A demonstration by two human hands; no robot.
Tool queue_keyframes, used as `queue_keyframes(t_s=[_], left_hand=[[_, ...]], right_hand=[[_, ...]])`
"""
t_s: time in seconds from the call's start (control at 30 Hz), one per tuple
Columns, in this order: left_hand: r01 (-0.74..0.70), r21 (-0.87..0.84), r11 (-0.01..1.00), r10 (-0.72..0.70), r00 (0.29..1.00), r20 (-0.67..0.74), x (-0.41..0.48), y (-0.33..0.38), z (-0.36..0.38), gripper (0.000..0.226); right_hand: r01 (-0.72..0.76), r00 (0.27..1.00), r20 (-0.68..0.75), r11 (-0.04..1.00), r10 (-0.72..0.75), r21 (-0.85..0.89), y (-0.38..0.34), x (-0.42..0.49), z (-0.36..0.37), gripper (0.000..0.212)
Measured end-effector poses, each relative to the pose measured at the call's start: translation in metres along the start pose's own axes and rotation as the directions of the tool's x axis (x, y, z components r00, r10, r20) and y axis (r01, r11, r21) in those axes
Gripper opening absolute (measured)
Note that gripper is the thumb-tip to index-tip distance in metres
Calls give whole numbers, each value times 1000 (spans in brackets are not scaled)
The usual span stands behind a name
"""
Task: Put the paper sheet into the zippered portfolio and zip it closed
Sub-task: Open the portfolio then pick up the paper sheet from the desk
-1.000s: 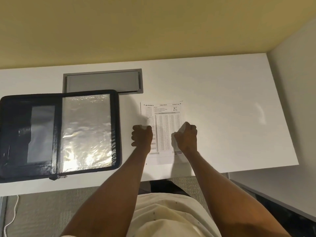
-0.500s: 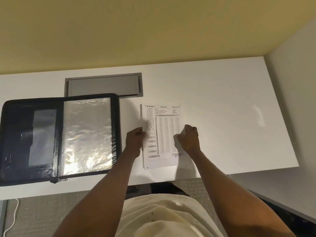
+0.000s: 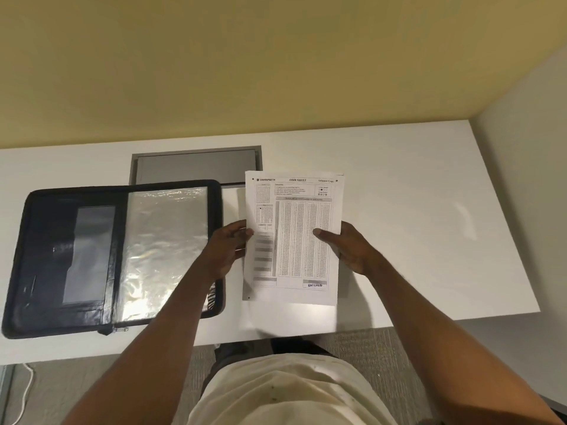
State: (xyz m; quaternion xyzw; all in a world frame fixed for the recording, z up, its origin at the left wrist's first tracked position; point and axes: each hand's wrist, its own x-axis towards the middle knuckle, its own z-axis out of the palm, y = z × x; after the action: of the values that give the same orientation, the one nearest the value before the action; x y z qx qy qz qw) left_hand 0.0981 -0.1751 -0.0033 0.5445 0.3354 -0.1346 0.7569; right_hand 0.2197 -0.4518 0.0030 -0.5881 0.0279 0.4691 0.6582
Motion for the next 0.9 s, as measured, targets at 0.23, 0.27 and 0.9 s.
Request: queue_keyframes(t_s=[0.23,0.27,0.9], left_hand=[[-118,-9,993,118,980,158,-12,36,7,42],[-167,15,986,162,972,172,-14,39,10,45],[-307,122,944,313,949,-31,-32,2,30,32]], right_hand=[[136,983,-106,985,-147,-106,-15,-6,26,41],[162,974,-134,977,-181,-138,-16,-7,31,38],[239,891,-333,942,-310,-237,20,-24,54,15]])
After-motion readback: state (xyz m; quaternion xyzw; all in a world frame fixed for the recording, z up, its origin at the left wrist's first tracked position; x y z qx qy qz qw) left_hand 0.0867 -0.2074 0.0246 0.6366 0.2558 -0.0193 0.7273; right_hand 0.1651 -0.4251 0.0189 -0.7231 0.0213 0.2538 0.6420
